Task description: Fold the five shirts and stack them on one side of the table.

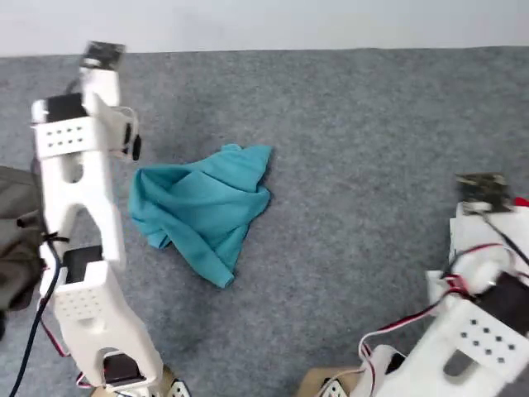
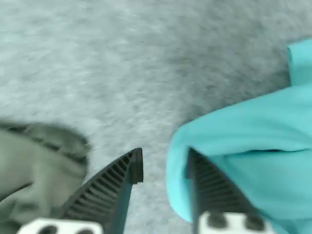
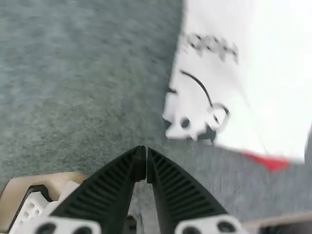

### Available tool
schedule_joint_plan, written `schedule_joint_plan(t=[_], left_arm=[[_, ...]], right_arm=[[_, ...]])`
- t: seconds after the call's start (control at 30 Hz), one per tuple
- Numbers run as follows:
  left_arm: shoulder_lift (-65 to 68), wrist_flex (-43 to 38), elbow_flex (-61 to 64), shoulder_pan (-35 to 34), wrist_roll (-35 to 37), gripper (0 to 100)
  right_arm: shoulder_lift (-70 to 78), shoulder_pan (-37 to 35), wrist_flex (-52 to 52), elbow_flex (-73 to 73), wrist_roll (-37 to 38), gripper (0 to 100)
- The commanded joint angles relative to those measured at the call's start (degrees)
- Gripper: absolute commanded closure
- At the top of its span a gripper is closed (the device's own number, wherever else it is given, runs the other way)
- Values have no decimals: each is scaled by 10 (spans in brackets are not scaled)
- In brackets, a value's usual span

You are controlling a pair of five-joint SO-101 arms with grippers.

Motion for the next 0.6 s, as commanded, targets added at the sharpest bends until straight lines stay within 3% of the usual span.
schedule_joint_plan(t=[0.0,0.17,0.37,0.57], left_arm=[[-7,52,-64,-9,4,786],[-8,86,-98,-17,4,785],[-8,87,-79,-101,5,790],[-8,86,-42,-163,4,790]], right_arm=[[-6,-131,22,-3,-23,937],[80,-287,-3,-5,-121,890],[227,-480,-36,-46,-186,886],[390,-593,-40,-154,-244,780]])
